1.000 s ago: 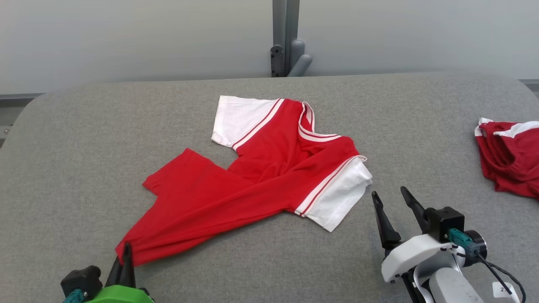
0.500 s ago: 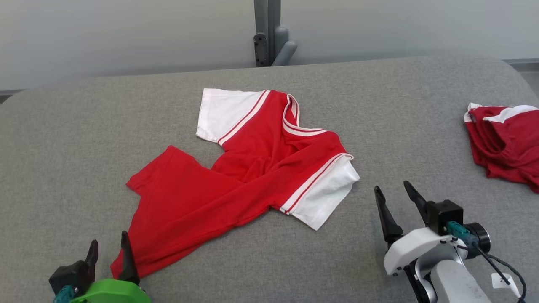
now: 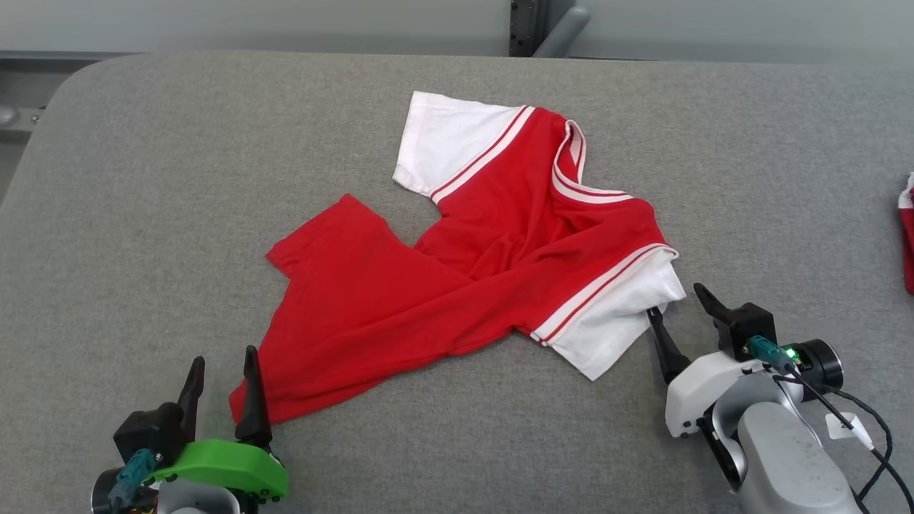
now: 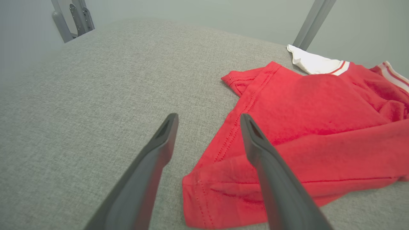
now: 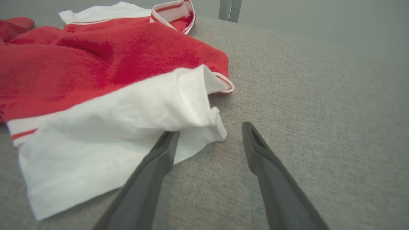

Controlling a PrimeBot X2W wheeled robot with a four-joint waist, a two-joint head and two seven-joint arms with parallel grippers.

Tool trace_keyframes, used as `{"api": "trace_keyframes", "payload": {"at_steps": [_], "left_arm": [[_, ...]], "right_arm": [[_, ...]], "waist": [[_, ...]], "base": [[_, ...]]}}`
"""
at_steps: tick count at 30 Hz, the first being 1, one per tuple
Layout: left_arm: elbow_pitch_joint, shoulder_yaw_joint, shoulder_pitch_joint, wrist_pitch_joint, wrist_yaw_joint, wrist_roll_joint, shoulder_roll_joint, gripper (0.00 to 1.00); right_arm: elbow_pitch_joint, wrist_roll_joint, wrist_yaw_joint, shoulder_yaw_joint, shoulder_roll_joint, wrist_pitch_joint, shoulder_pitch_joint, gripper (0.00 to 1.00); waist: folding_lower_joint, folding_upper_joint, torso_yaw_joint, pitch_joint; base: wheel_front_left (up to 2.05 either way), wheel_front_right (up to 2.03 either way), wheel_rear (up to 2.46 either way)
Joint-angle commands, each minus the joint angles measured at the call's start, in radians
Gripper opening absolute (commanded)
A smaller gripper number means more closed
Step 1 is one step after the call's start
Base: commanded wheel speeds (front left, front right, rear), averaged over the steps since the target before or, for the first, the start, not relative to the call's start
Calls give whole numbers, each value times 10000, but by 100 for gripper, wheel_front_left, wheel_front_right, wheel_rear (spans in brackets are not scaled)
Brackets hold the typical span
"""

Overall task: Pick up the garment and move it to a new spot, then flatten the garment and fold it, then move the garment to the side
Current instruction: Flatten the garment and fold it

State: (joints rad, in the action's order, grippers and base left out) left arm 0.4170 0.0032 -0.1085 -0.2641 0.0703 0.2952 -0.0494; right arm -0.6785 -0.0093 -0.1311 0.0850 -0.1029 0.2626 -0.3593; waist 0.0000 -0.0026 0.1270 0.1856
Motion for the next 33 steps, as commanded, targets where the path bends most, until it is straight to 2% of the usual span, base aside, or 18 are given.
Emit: {"api": "trace_keyframes", "payload": {"at_steps": [1, 2, 3, 4, 5, 14, 23, 24, 25, 33], "left_arm": [[-109, 7, -125, 1, -49, -40, -33, 100], [-132, 6, -122, 1, -50, -42, -32, 100], [-158, 14, -130, 1, -46, -54, -32, 100], [-171, 25, -140, 1, -41, -71, -32, 100], [-219, 43, -174, 1, -14, -116, -32, 100], [-193, 121, -176, 1, 93, -228, -31, 100], [-100, 3, 133, 1, 85, -224, -34, 100], [-82, 8, 207, 1, 56, -216, -36, 100], [-77, 40, 254, 1, 33, -223, -36, 100], [-158, 417, 745, 1, -298, -627, -34, 100]], "right_arm": [[-161, -81, 9, 13, -44, 28, -164, 100], [-239, -117, 9, 37, -48, 28, -210, 95], [-306, -124, 9, 38, -46, 26, -250, 74], [-398, -141, 9, 53, -47, 26, -279, 33], [-452, -143, 9, 88, -54, 25, -355, 0], [-228, 184, 12, 156, -73, 26, -53, 0], [915, 893, 12, 240, -31, 26, 1125, 0], [1054, 961, 12, 148, -39, 26, 1294, 20], [1168, 952, 12, 90, -66, 26, 1441, 100], [2658, 776, 10, -571, 135, 26, 2357, 100]], "waist": [[0, 26, 331, 268], [0, 26, 351, 281], [0, 26, 363, 298], [0, 26, 367, 312], [0, 26, 351, 336], [0, 26, -297, 262], [0, 26, -1337, -543], [0, 26, -1431, -641], [0, 26, -1526, -746], [0, 26, -1861, -1408]], "base": [[0, 0, 0], [0, 0, 0], [0, 0, 0], [0, 0, 0], [0, 0, 0], [0, 0, 0], [0, 0, 0], [0, 0, 0], [0, 0, 0], [0, 0, 0]]}}
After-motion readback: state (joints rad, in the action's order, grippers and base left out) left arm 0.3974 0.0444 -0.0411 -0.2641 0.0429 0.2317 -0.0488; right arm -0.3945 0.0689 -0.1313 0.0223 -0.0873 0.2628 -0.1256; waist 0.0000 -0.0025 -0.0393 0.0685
